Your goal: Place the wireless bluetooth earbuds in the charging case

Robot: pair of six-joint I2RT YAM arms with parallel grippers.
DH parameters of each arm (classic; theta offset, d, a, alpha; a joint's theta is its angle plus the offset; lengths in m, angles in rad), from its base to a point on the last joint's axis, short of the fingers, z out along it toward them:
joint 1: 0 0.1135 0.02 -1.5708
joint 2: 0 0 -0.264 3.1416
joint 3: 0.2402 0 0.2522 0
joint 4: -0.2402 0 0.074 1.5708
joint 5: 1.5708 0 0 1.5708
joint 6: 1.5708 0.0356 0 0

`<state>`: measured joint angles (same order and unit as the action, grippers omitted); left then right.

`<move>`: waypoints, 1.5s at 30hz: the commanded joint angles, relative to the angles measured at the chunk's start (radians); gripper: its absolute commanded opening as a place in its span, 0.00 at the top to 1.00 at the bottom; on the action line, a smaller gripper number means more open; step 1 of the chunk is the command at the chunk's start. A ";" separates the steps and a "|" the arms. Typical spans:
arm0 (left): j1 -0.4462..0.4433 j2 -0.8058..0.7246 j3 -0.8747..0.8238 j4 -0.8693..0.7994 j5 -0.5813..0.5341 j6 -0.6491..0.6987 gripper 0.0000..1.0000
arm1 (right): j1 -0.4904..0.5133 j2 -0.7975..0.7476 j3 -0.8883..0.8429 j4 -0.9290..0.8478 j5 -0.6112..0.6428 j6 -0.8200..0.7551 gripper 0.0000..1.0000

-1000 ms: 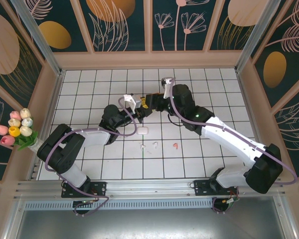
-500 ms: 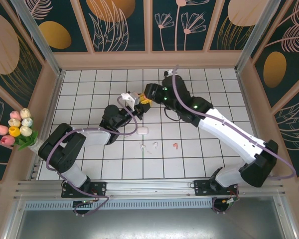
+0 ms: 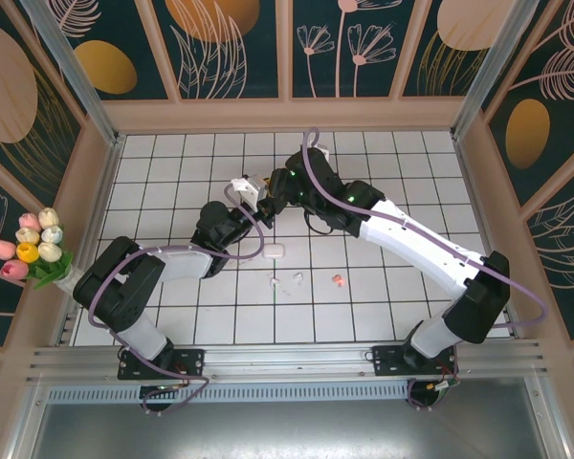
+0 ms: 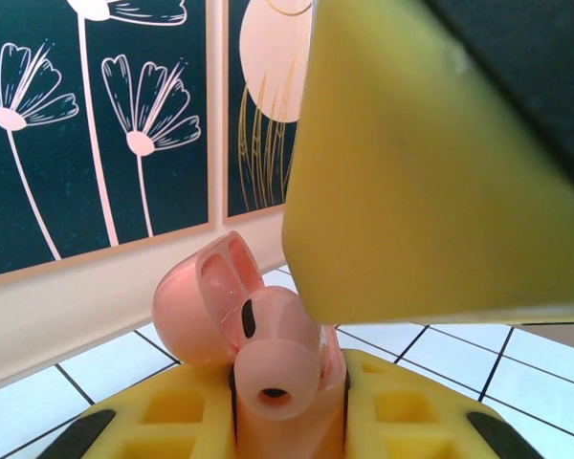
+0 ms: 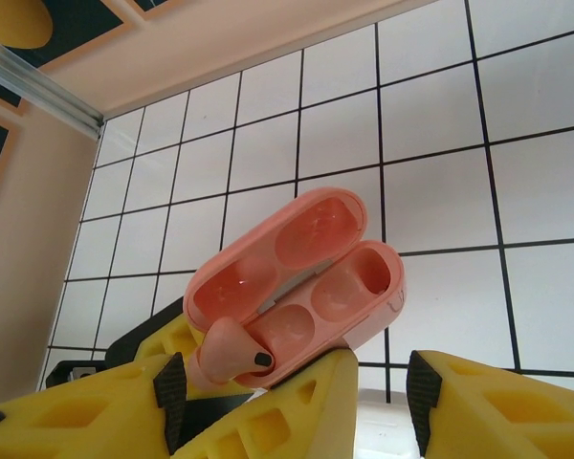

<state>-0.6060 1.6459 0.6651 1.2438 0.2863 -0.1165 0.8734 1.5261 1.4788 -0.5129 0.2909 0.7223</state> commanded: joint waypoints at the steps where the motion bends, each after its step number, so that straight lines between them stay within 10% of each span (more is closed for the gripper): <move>1: -0.001 0.007 0.002 0.013 -0.001 0.012 1.00 | 0.012 0.010 0.029 0.013 0.010 -0.007 0.35; 45: -0.001 -0.011 0.004 0.032 0.018 0.002 1.00 | -0.083 -0.075 -0.121 0.066 -0.097 -0.011 0.39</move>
<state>-0.6083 1.6459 0.6640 1.2190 0.3042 -0.1169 0.7918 1.4742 1.3777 -0.4561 0.2260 0.7136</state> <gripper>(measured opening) 0.247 0.612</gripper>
